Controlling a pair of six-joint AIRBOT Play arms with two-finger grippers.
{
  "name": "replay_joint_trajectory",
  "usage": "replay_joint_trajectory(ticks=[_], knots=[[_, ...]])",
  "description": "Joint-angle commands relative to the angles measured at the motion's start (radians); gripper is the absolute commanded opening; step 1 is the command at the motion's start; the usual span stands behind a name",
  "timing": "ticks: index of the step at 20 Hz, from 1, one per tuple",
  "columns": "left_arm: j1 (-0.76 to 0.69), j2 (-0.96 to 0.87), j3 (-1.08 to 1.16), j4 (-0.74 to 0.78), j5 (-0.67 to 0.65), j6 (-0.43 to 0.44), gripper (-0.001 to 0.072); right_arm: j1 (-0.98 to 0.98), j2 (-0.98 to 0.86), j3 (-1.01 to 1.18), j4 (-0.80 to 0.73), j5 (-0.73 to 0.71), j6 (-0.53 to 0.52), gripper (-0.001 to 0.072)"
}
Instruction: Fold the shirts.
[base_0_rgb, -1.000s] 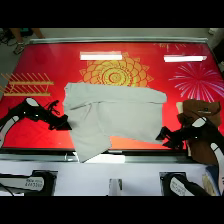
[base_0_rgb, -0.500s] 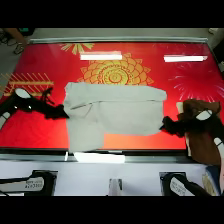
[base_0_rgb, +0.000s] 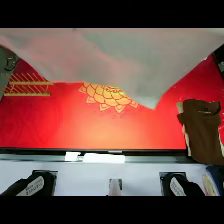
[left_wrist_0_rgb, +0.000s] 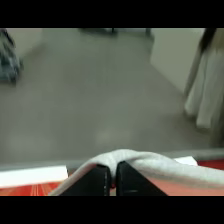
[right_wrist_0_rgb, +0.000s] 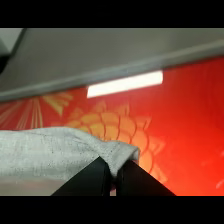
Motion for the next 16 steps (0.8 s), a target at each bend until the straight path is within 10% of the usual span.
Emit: replay_joint_trajectory(ticks=[1, 12, 16], knots=[[0.018, 0.205, 0.034, 0.007, 0.192, -0.03, 0.004, 0.0, 0.084, 0.245, -0.109, -0.009, 0.053, 0.003], [0.018, 0.245, -0.087, 0.195, -0.031, -0.052, 0.004, 0.0, 0.074, 0.245, -0.2, 0.316, 0.082, 0.003], [0.018, 0.072, -0.116, 0.244, -0.315, -0.052, 0.0041, 0.0, -0.106, 0.169, -0.198, 0.496, 0.025, 0.0029]])
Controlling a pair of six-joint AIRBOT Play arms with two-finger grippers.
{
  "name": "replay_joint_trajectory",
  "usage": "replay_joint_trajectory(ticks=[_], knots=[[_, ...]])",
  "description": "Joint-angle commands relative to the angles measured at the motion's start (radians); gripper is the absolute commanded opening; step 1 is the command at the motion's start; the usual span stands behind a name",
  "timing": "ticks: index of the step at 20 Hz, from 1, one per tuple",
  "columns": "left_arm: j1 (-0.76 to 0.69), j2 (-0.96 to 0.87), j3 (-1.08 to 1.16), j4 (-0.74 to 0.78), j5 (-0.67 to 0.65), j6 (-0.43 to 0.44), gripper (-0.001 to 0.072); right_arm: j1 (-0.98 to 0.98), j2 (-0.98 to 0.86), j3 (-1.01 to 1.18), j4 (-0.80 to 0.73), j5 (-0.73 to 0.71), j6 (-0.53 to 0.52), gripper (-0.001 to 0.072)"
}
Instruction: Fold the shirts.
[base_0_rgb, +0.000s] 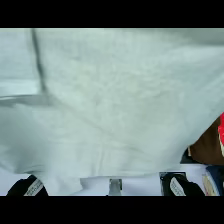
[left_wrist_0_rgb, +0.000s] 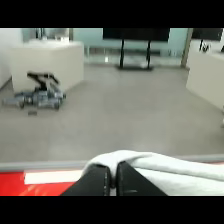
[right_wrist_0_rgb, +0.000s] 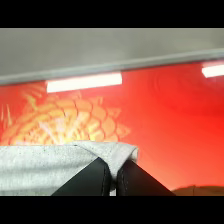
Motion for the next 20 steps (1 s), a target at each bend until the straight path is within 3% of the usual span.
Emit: replay_joint_trajectory(ticks=[1, 3, 6, 11, 13, 17, 20], knots=[[0.002, -0.155, -0.067, 0.056, -0.264, 0.005, 0.0041, -0.001, -0.155, -0.097, -0.018, 0.161, -0.05, 0.0029], [0.002, -0.247, -0.212, 0.056, -0.29, 0.031, 0.0041, 0.036, -0.255, -0.23, -0.049, 0.122, -0.052, 0.0028], [-0.009, -0.373, -0.462, 0.055, -0.137, 0.051, 0.0041, 0.166, -0.425, -0.41, -0.148, -0.112, -0.033, 0.0029], [-0.055, -0.639, -0.542, 0.0, 0.117, 0.052, 0.0041, 0.196, -0.661, -0.418, -0.14, -0.572, 0.278, 0.003], [-0.079, -0.719, -0.525, -0.053, 0.227, 0.051, 0.0041, 0.196, -0.701, -0.418, -0.075, -0.709, 0.301, 0.003], [-0.13, -0.809, -0.523, -0.112, 0.481, 0.051, 0.0042, 0.195, -0.763, -0.418, -0.05, -0.843, 0.293, 0.003], [-0.148, -0.845, -0.523, -0.112, 0.523, 0.044, 0.0042, 0.196, -0.799, -0.418, -0.065, -0.865, 0.294, 0.003]])
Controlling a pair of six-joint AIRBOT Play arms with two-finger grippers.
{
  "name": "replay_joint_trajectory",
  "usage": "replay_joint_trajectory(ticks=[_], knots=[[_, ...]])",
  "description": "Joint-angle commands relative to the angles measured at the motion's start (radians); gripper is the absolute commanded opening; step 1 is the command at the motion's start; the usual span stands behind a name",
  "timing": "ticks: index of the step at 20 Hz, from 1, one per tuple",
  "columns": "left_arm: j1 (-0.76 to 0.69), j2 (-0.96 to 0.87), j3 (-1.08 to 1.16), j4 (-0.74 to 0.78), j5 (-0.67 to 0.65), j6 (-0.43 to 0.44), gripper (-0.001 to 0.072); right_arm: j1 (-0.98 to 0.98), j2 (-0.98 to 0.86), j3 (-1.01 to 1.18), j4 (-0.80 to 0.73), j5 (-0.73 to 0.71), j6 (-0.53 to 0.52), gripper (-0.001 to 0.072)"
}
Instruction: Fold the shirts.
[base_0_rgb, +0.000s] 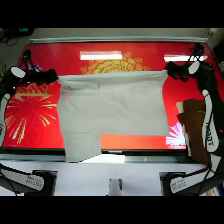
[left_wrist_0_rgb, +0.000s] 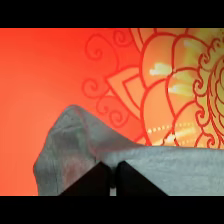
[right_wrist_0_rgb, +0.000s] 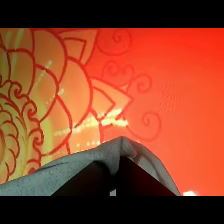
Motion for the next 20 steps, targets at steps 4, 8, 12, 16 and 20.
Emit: replay_joint_trajectory(ticks=[4, 8, 12, 16, 20], knots=[[-0.026, -0.055, -0.001, -0.009, -0.035, 0.027, 0.0041, 0.001, -0.052, -0.002, 0.016, 0.066, -0.024, 0.0031], [0.023, 0.001, 0.0, 0.048, -0.324, 0.028, 0.0042, 0.001, 0.019, -0.002, -0.072, 0.351, -0.202, 0.0031], [0.026, -0.021, -0.055, 0.073, -0.445, 0.023, 0.0041, 0.002, -0.01, -0.048, -0.07, 0.505, -0.2, 0.0031], [0.033, -0.04, -0.089, 0.074, -0.498, 0.021, 0.0042, 0.002, -0.056, -0.079, -0.07, 0.518, -0.175, 0.0031], [0.034, -0.045, -0.09, 0.077, -0.531, 0.0, 0.0042, 0.002, -0.071, -0.079, -0.068, 0.488, -0.148, 0.0031]])
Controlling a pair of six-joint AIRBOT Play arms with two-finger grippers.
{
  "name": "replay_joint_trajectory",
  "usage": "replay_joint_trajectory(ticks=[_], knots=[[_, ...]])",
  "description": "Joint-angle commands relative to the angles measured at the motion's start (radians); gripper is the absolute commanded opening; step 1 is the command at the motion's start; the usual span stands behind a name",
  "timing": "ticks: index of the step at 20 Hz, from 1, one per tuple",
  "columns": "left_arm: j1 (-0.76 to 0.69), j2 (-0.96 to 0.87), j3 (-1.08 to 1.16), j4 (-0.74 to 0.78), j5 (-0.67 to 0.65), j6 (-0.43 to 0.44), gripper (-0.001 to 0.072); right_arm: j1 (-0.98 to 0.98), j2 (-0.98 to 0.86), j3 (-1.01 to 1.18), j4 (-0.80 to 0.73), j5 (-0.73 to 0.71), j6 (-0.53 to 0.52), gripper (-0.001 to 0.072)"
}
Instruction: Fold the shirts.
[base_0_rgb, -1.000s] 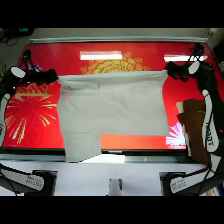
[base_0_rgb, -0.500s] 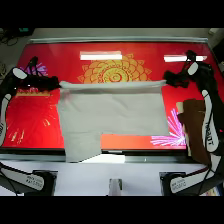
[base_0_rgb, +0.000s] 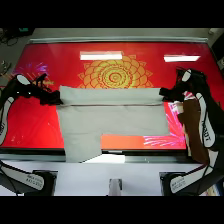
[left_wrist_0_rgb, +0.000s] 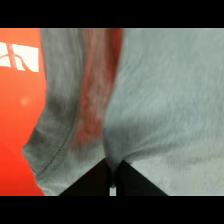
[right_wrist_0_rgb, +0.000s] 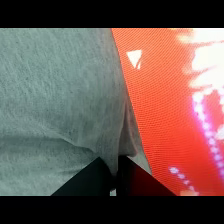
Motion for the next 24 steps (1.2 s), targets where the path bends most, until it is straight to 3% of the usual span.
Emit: replay_joint_trajectory(ticks=[1, 2, 3, 4, 5, 6, 8, 11, 14, 19, 24], knots=[[0.0, -0.005, -0.006, 0.003, -0.045, -0.02, 0.0042, 0.001, -0.013, -0.005, 0.0, -0.006, 0.019, 0.0032], [0.001, -0.006, -0.006, 0.003, -0.045, -0.034, 0.0048, 0.001, -0.013, -0.005, 0.0, -0.006, 0.019, 0.0054], [0.001, -0.005, -0.006, 0.003, -0.046, -0.034, 0.0114, 0.001, -0.011, -0.005, 0.0, -0.007, 0.024, 0.024], [0.003, -0.005, 0.001, 0.003, -0.065, -0.034, 0.0254, 0.001, -0.006, -0.003, 0.0, 0.002, 0.025, 0.0378], [0.009, -0.004, 0.013, 0.003, -0.099, -0.034, 0.0435, 0.0, 0.006, 0.002, -0.006, 0.026, 0.008, 0.0391], [0.02, -0.002, 0.031, 0.003, -0.146, -0.034, 0.0545, 0.0, 0.023, 0.008, -0.022, 0.052, -0.007, 0.0392], [0.057, 0.022, 0.056, 0.002, -0.225, -0.035, 0.0536, -0.003, 0.074, 0.017, -0.08, 0.119, -0.034, 0.041], [0.103, 0.13, 0.009, 0.003, -0.274, -0.033, 0.0536, -0.071, 0.129, 0.011, 0.013, 0.277, -0.046, 0.043], [0.121, 0.292, -0.253, 0.004, -0.239, -0.002, 0.0535, -0.125, 0.177, -0.079, 0.084, 0.366, -0.061, 0.043], [0.111, 0.496, -0.702, -0.02, -0.123, 0.024, 0.053, -0.116, 0.378, -0.372, 0.087, 0.261, -0.053, 0.0429], [0.111, 0.556, -0.85, -0.031, -0.086, 0.046, 0.0528, -0.116, 0.437, -0.437, 0.088, 0.232, -0.053, 0.0426]])
